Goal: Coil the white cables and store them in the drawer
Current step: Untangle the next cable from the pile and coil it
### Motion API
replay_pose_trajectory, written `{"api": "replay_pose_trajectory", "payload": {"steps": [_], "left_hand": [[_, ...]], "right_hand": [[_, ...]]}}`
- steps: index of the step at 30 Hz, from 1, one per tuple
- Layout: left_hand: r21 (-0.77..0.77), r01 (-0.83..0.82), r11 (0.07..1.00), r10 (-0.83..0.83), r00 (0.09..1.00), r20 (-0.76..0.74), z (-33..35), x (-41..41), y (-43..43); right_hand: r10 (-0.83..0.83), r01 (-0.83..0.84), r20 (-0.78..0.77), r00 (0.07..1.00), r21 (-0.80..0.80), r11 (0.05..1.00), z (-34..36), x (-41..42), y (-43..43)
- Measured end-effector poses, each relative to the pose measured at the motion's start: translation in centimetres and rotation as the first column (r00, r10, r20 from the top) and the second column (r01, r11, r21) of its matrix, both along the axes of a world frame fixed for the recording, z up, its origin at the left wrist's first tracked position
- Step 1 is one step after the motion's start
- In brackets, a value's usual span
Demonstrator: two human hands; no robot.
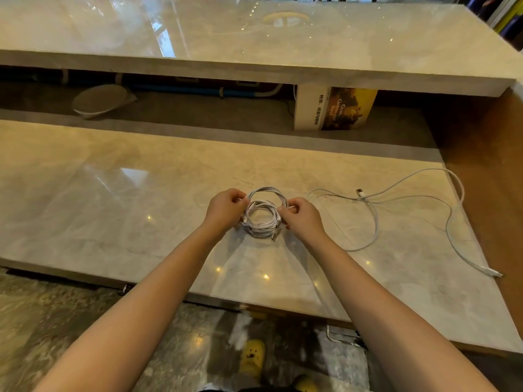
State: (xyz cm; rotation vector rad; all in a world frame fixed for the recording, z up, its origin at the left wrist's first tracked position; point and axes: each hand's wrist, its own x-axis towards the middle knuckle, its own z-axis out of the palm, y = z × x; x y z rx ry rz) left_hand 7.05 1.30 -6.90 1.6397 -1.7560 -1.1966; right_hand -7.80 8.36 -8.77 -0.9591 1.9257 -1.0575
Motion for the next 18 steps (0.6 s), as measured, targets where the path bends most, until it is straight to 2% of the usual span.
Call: {"api": "replay_pose_trajectory", "payload": {"steps": [6, 13, 15, 18], "left_hand": [[0.011, -0.007, 1.000, 0.005, 0.988, 0.152, -1.8, 0.1, -1.1], [-0.021, 0.036, 0.999, -0.032, 0.987, 0.161, -3.4, 0.6, -1.1], [-0.068, 0.039, 0.997, -0.025, 0.981, 0.191, -3.1, 0.5, -1.0], [-0.247, 0.074, 0.966, -0.027, 0.981, 0.190, -1.9, -0.3, -0.9]], "right_hand": [[0.063, -0.049, -0.252, 0.966, 0.059, 0.997, -1.4, 1.2, -1.2], [0.073, -0.051, -0.391, 0.917, 0.064, 0.997, -2.2, 2.2, -1.0], [0.081, -0.068, -0.405, 0.911, 0.047, 0.997, -2.0, 2.0, -0.6], [0.022, -0.073, -0.472, 0.881, -0.091, 0.993, -1.0, 0.7, 0.8]]}}
